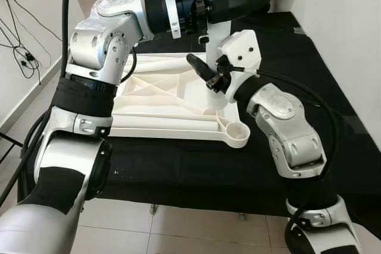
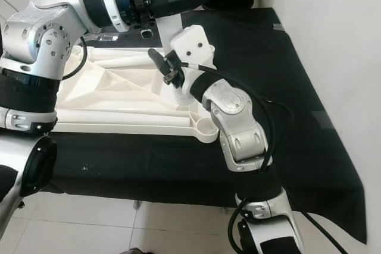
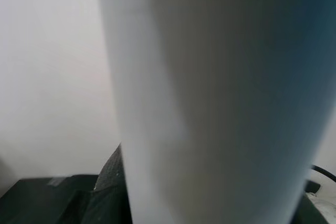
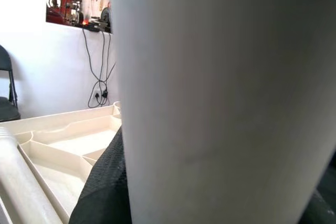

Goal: Building children table

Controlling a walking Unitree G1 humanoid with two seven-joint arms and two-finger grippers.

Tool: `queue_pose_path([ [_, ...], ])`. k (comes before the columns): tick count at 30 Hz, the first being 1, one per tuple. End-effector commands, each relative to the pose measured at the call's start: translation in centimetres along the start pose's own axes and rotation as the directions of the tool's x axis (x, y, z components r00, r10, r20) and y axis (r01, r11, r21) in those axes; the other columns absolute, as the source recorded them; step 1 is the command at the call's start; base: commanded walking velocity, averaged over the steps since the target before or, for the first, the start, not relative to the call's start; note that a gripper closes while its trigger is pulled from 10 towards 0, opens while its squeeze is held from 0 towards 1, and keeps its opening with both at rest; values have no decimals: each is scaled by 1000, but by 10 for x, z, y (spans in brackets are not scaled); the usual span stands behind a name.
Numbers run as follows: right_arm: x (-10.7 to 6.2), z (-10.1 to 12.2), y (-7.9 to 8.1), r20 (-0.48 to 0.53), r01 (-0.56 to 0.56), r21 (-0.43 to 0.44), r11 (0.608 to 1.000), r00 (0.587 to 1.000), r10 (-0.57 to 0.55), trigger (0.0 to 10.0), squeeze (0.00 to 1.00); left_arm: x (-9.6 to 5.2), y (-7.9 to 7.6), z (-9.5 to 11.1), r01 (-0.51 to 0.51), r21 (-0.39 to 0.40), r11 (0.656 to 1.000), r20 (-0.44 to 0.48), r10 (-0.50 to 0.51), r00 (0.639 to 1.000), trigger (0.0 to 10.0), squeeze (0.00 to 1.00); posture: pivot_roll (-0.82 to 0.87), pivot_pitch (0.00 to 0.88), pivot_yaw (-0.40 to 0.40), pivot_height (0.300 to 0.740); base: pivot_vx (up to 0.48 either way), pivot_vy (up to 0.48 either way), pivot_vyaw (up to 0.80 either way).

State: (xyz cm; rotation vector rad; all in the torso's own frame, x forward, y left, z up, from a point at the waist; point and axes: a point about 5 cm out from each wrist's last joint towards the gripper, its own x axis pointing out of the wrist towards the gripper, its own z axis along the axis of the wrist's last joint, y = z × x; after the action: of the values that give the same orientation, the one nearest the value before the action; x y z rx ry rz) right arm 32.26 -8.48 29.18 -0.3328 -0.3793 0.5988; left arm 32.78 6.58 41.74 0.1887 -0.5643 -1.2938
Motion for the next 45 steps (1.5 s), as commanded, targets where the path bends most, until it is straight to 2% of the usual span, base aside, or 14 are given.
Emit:
queue_pose_path([
  [1,2,-2,19,10,-83,-26,996,996,83,10000,0,-11,17,23,-151,56,987,68,147,987,0,0,6,57,48,740,0,0,0],
  [2,2,-3,19,14,-101,14,995,995,101,10000,1000,-12,16,24,-131,43,990,76,127,989,0,0,7,57,49,740,0,0,0],
  [5,0,-3,17,27,-125,65,990,992,124,10000,1000,-13,13,25,-87,21,996,88,85,992,0,0,7,53,48,740,0,0,0],
  [7,-4,-3,16,49,-224,140,965,974,219,10000,1000,-15,-1,24,102,-40,994,125,-97,987,0,0,11,57,44,740,0,0,0],
  [8,-4,-3,16,49,-224,140,965,974,219,10000,1000,-15,-1,24,102,-40,994,125,-97,987,0,0,11,57,44,740,0,0,0],
  [11,-8,-7,23,29,-392,232,890,918,396,10000,1000,-15,-23,19,375,-136,917,150,-355,923,0,0,7,55,42,740,0,0,0],
  [13,-8,-7,23,29,-392,232,890,918,396,10000,1000,-15,-23,19,375,-136,917,150,-355,923,0,0,7,55,42,740,0,0,0],
  [14,-8,-7,25,23,-424,249,871,901,432,10000,686,-15,-27,17,424,-161,891,154,-402,903,0,0,7,55,41,740,0,0,0],
  [15,-9,-7,29,18,-465,255,847,879,477,10000,0,-14,-32,16,474,-190,860,173,-446,878,0,0,7,55,35,740,0,0,0],
  [20,-9,-5,34,25,-521,272,809,844,535,10000,0,-13,-40,11,542,-217,812,151,-521,840,0,0,3,57,33,740,0,0,0],
  [25,-9,-2,28,32,-513,293,807,848,528,10000,0,-12,-48,1,570,-230,789,120,-558,821,0,0,-2,59,33,740,0,0,0],
  [26,-9,-1,28,37,-512,320,797,848,529,0,0,-11,-50,0,577,-231,783,118,-566,816,0,0,-5,61,35,740,0,0,0],
  [34,-13,1,32,10,-516,400,757,829,560,0,0,-4,-58,-7,596,-226,770,105,-589,801,0,0,-13,58,39,740,0,0,0],
  [45,-13,2,31,3,-481,416,771,849,528,0,0,-10,-56,-5,587,-200,784,122,-575,809,0,0,-18,51,43,740,0,0,0],
])
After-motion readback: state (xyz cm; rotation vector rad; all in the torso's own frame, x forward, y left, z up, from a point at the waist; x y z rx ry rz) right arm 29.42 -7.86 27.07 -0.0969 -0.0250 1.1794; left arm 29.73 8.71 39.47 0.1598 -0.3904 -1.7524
